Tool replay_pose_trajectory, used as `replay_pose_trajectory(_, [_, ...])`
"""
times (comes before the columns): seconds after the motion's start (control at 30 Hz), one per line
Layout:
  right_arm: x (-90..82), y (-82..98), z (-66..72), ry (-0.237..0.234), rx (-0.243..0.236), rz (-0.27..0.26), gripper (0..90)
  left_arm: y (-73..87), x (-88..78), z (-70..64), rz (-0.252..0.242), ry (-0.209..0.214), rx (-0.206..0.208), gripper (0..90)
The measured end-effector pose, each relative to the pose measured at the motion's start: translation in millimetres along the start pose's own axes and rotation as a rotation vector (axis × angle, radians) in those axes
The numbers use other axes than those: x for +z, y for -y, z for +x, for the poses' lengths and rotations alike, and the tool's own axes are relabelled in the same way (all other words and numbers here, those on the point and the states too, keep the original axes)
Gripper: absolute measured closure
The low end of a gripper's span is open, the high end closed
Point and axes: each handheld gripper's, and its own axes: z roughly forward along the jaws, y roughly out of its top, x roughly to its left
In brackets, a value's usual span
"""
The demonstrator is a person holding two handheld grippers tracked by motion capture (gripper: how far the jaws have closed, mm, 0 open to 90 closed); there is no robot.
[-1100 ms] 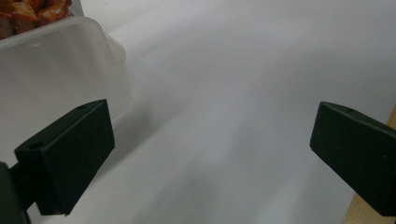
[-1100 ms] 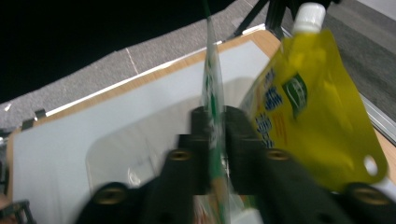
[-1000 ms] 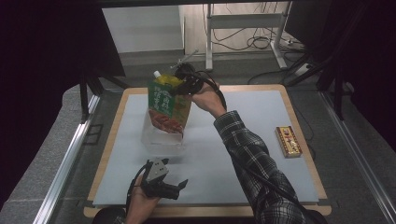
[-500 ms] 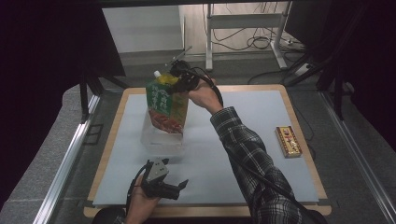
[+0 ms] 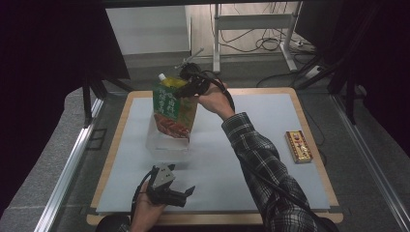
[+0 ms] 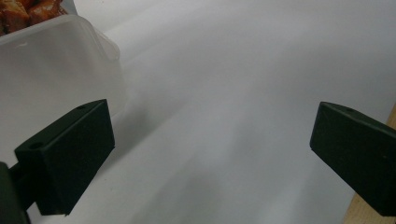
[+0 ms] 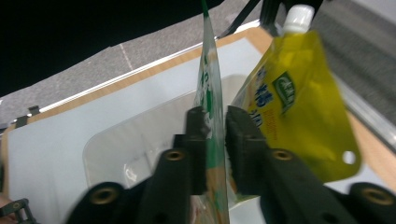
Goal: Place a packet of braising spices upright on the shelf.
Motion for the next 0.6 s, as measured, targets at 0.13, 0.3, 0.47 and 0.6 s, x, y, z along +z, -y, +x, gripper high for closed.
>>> replay_pose_trajectory(0.13, [-11.2,5.6,1.5,0.010,-0.010,-0.030,56.8,0.1,0.6,-0.5,0.000,0.001,-0.001,0.0])
replay_pose_trajectory(0.3, [-19.2,17.7,1.2,0.044,-0.029,-0.043,40.5,0.0,0.6,-1.2,0.003,-0.003,0.004,0.0])
replay_pose_trajectory(0.47, [-30.9,34.3,-4.1,0.078,-0.029,-0.066,30.1,0.4,1.4,-0.2,0.010,-0.004,0.006,0.0])
replay_pose_trajectory(0.6, [-38.6,47.3,-8.6,0.088,-0.018,-0.081,26.8,0.2,1.0,0.0,0.008,-0.007,0.003,0.0])
